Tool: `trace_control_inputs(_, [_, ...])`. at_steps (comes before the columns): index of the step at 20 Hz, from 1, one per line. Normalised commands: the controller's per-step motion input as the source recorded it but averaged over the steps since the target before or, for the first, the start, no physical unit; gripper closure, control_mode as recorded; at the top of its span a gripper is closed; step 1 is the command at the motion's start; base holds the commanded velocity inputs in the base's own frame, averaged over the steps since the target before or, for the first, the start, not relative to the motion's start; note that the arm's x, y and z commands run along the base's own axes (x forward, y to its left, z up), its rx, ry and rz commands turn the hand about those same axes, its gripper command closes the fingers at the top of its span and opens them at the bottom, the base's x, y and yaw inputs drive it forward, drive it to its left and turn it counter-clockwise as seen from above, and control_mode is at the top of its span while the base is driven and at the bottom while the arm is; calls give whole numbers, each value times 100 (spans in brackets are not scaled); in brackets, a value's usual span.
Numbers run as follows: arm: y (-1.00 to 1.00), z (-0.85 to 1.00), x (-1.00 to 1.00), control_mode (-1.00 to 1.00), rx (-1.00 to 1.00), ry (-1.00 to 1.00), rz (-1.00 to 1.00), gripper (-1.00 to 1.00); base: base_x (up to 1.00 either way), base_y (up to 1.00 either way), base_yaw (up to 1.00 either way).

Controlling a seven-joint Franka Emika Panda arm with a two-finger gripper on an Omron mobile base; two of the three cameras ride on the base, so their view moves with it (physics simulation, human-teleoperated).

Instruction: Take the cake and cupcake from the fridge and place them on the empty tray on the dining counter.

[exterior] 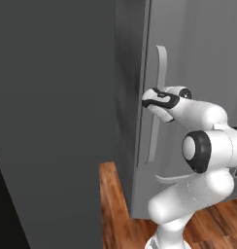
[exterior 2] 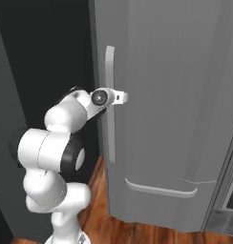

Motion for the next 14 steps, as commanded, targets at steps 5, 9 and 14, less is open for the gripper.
trace_control_inputs(5, [-38,5,-100,-100,0,0,4,100,0,0,0])
trace_control_inputs(9, [-46,3,-100,-100,0,1,0,100,0,0,0])
trace_control_inputs(14, [-63,0,-100,-100,0,4,0,100,0,0,0])
